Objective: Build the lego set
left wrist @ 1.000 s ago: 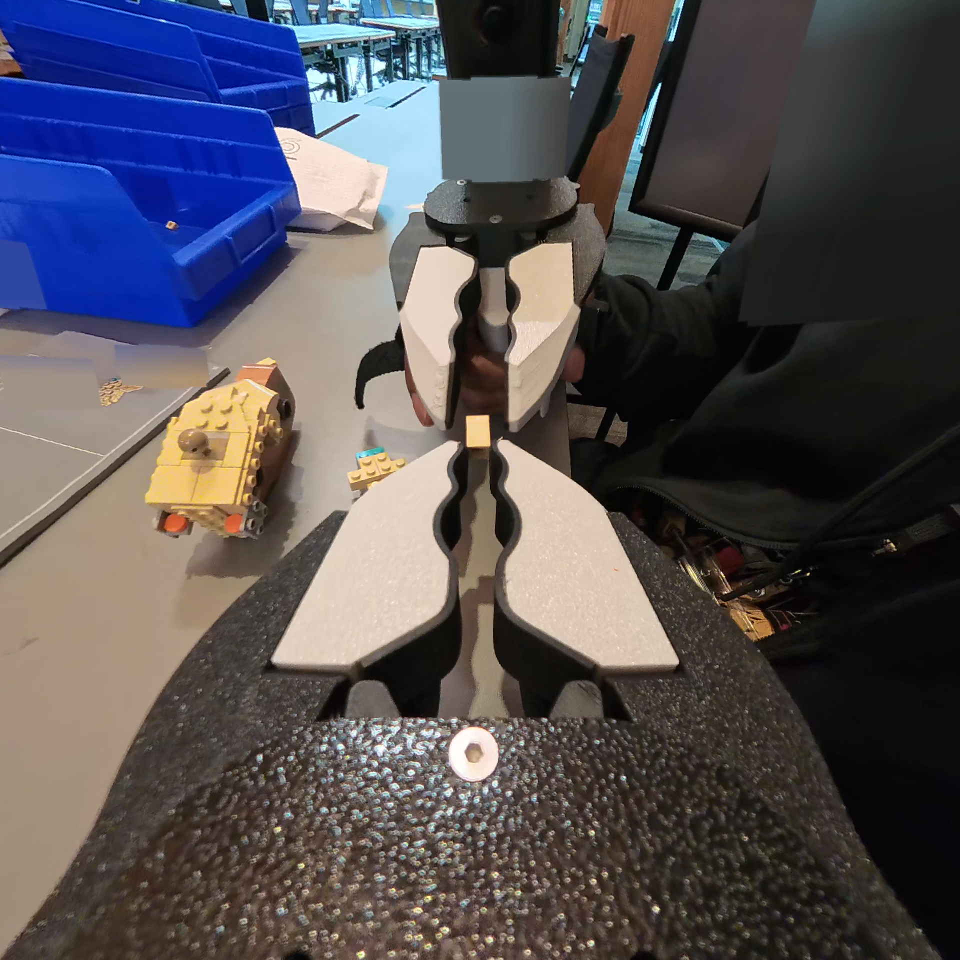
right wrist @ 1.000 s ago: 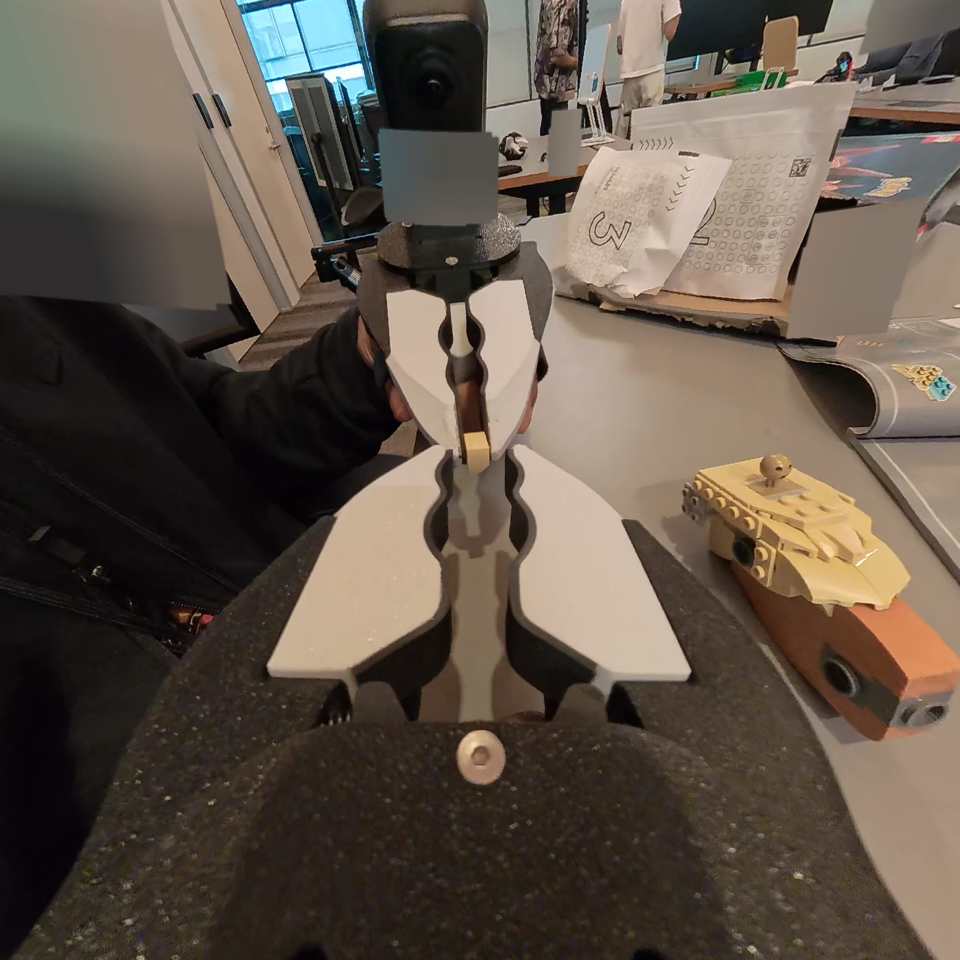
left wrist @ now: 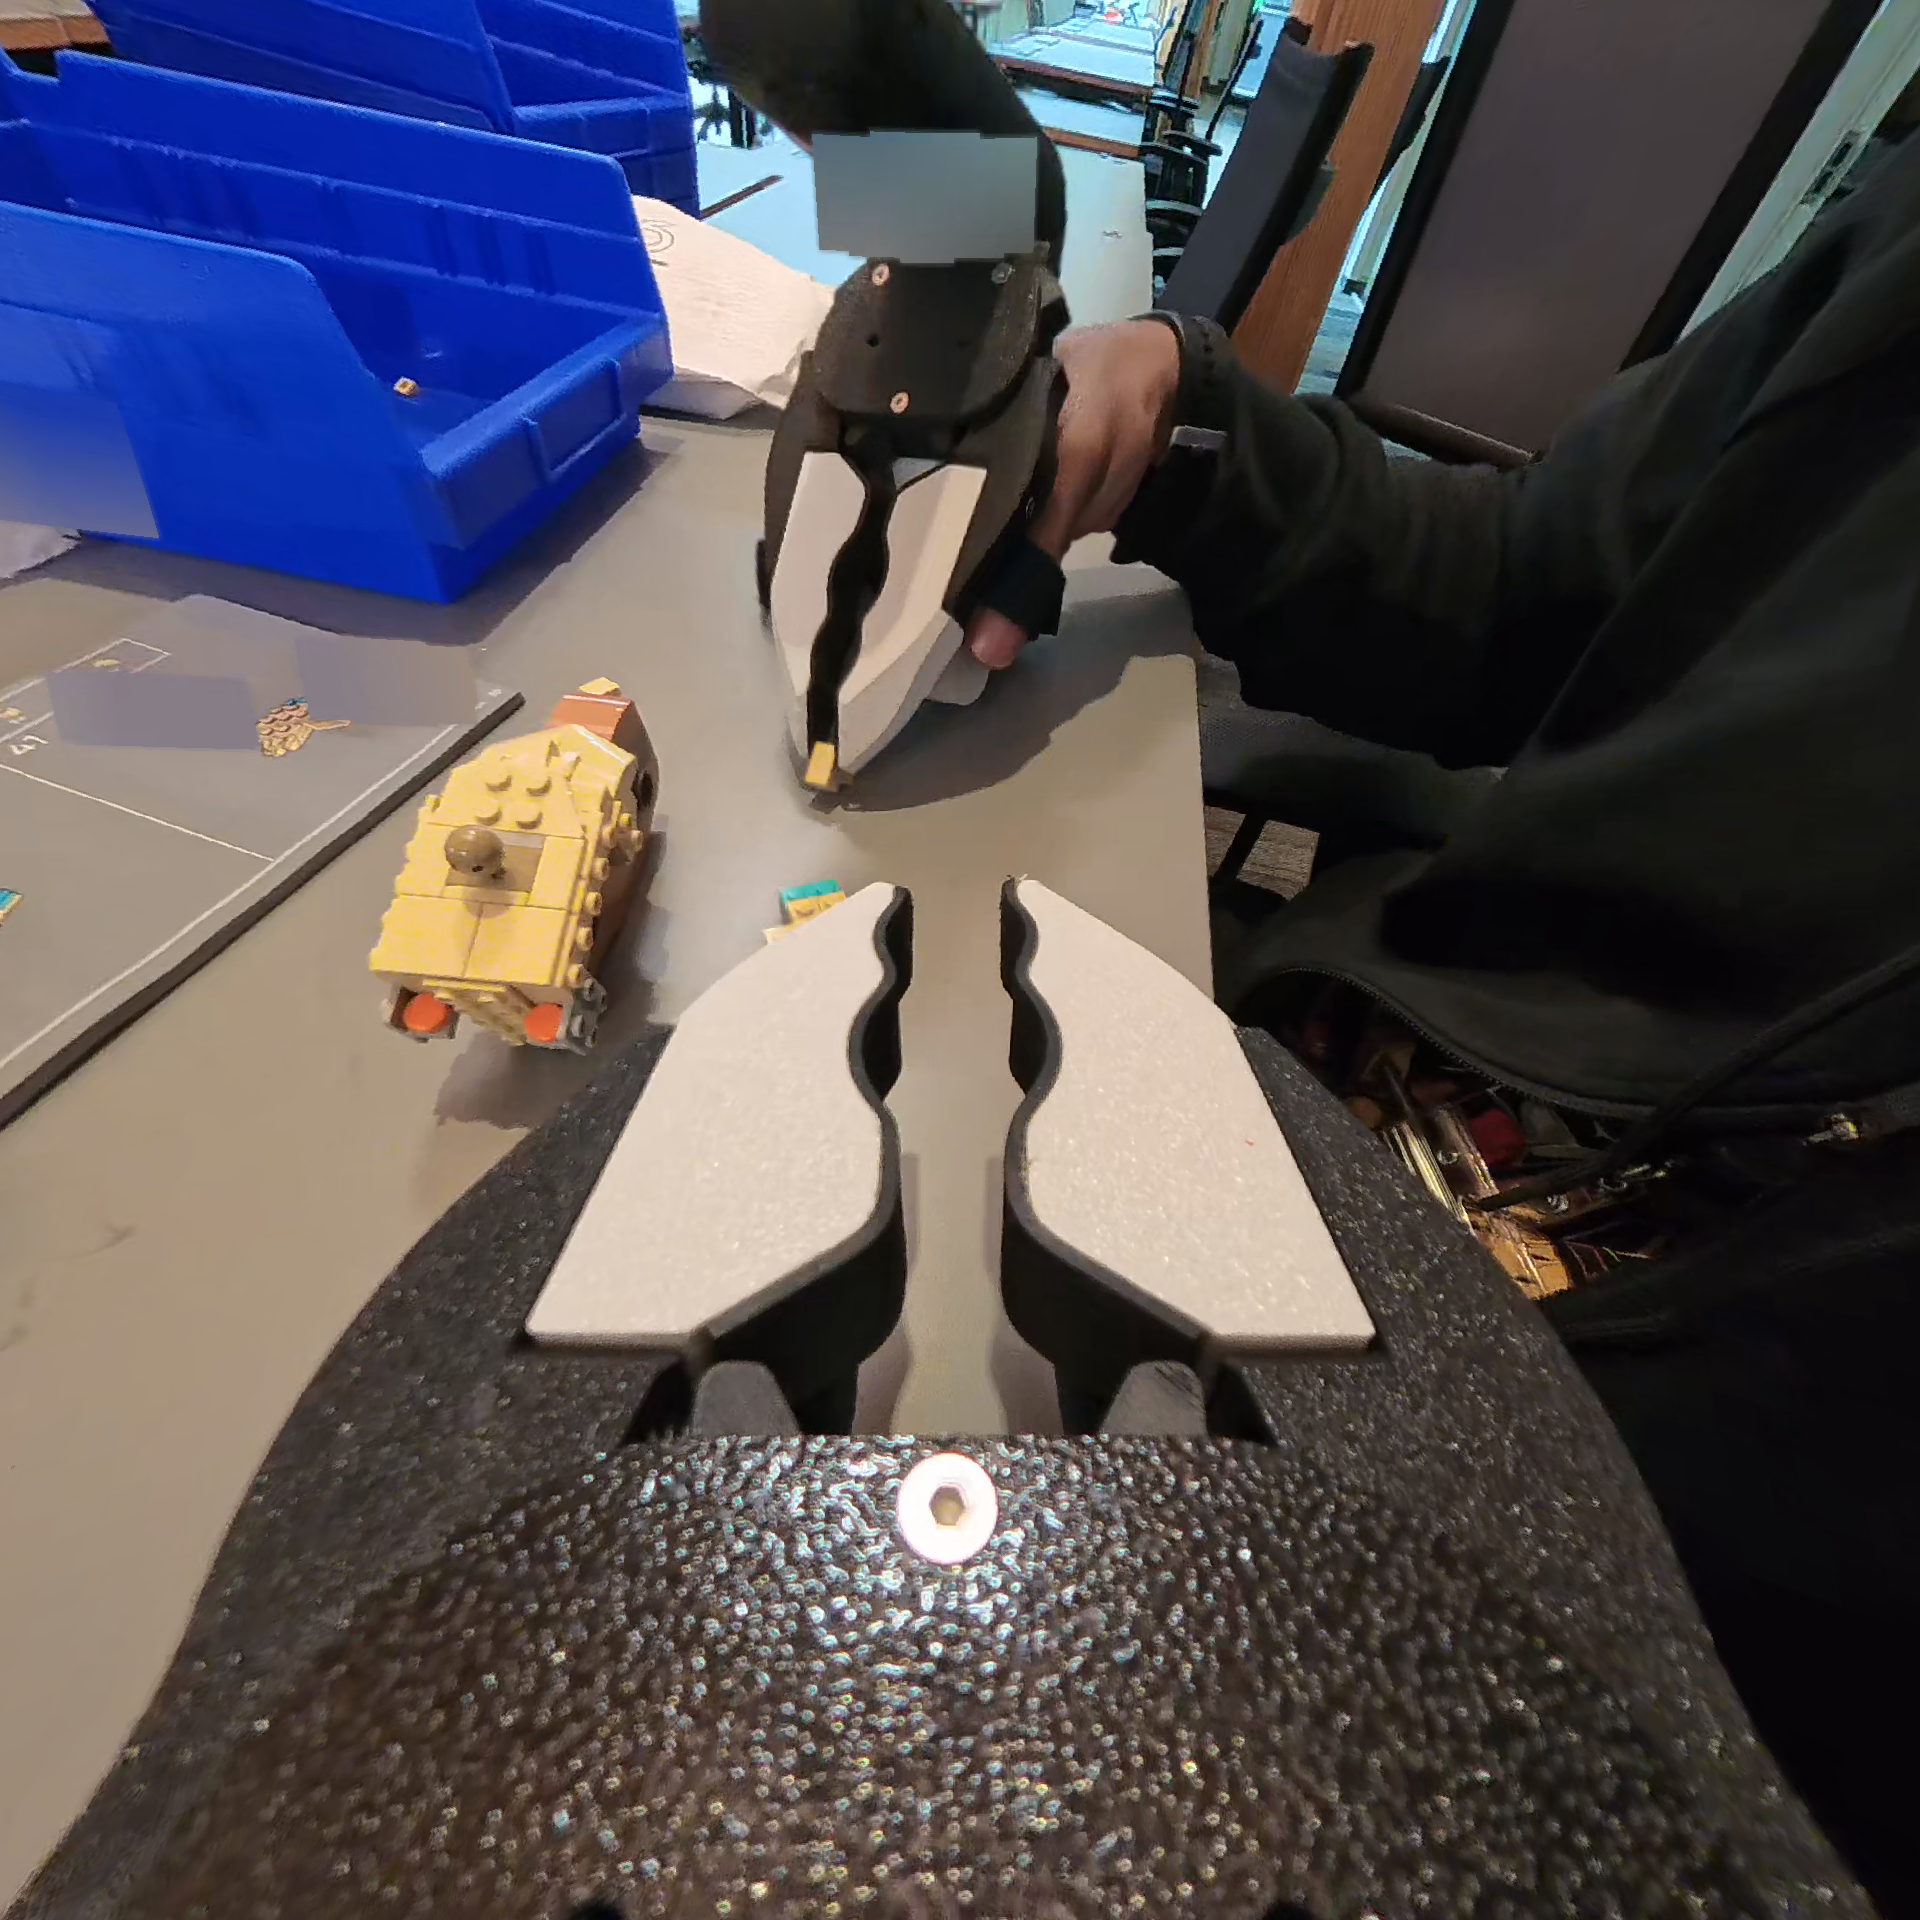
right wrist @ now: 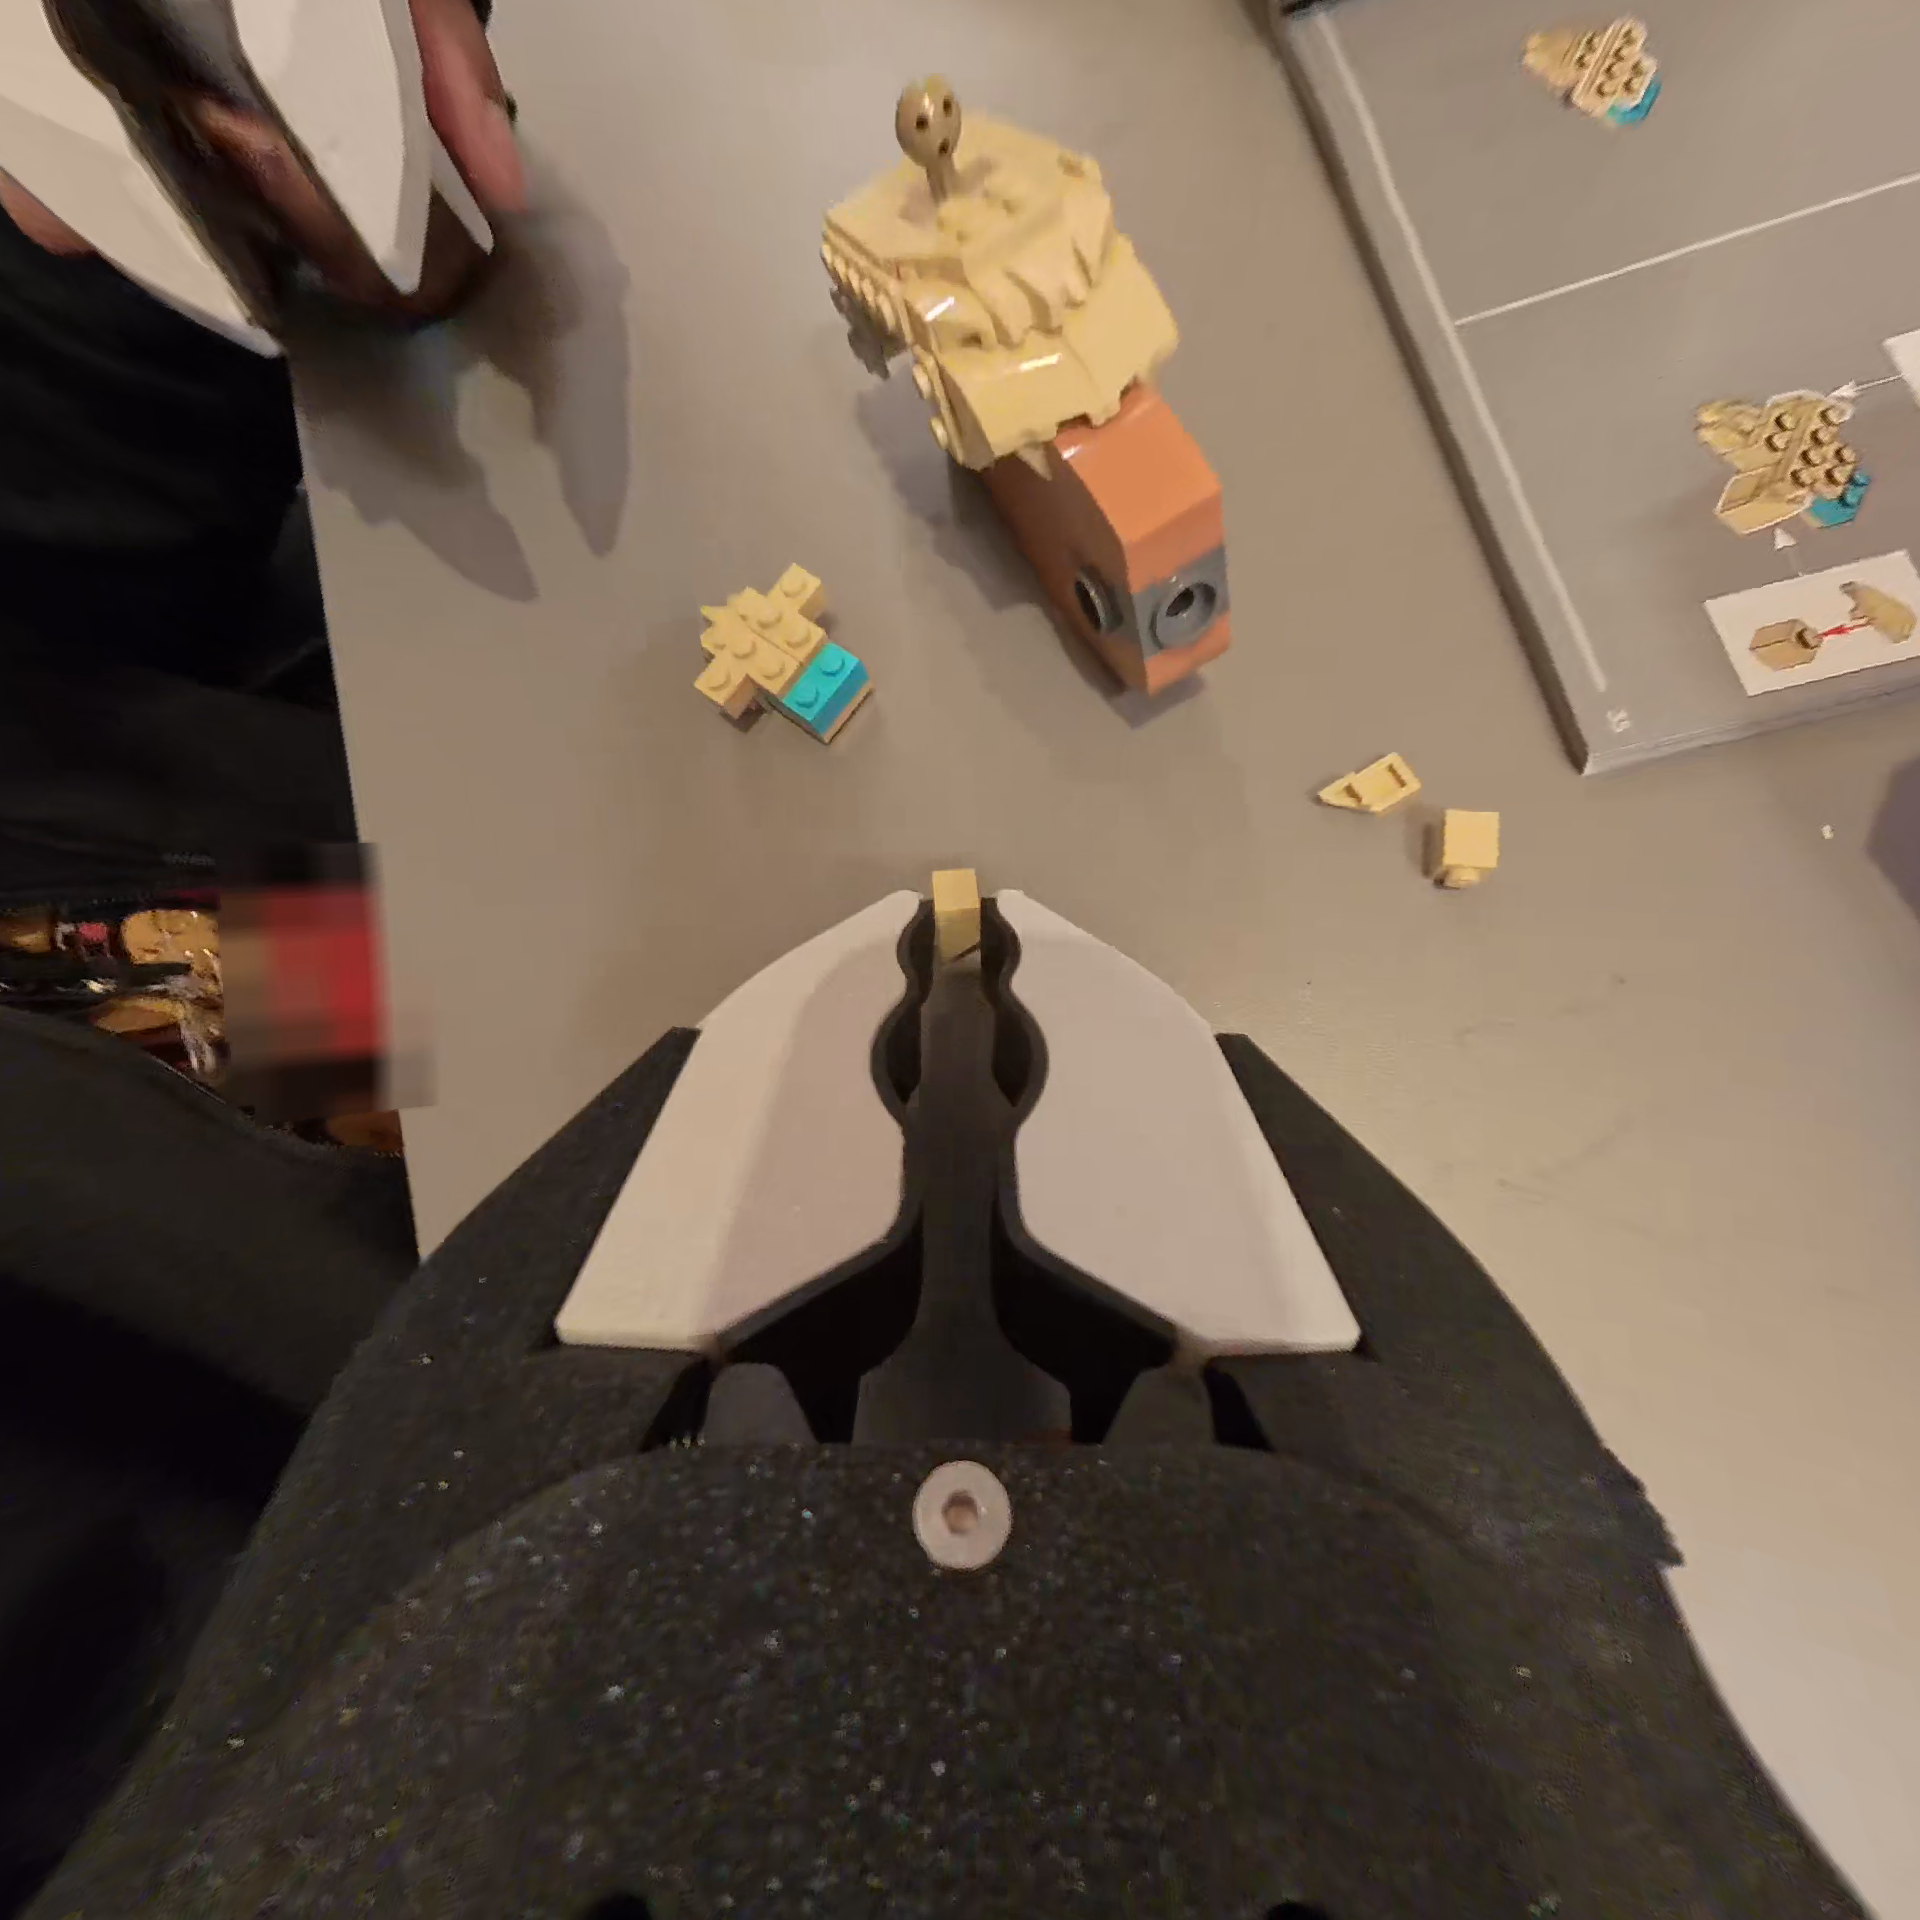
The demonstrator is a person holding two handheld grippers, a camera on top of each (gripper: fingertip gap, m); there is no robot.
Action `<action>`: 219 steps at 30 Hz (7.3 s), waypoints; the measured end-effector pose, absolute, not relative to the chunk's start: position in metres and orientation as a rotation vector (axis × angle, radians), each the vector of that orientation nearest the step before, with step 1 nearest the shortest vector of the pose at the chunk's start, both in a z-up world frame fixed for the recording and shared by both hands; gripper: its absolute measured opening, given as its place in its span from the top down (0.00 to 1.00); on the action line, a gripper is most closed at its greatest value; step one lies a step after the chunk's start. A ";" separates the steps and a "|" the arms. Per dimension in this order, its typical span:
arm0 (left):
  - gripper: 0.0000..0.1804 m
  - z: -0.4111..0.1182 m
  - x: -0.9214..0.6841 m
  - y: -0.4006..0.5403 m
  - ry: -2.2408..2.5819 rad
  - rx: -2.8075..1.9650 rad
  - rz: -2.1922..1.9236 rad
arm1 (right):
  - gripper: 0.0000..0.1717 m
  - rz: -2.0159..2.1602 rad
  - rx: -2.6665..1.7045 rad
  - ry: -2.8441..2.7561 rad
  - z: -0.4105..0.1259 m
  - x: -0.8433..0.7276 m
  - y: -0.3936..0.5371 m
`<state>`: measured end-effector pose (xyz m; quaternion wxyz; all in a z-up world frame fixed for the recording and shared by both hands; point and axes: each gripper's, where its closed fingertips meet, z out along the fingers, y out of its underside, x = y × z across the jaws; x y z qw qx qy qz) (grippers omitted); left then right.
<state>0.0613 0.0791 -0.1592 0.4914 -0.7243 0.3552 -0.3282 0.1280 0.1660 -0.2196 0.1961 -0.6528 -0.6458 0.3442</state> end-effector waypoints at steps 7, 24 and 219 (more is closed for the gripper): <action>0.91 -0.158 0.062 0.085 0.891 -1.737 -0.820 | 0.91 0.901 -1.799 -1.833 -0.222 0.132 0.177; 0.85 -0.097 0.013 0.134 0.702 -1.497 -0.692 | 0.84 0.775 -1.634 -1.801 -0.216 0.129 0.242; 0.96 -0.159 0.059 0.243 1.121 -1.726 -0.716 | 0.95 0.712 -1.654 -1.994 -0.230 0.098 0.238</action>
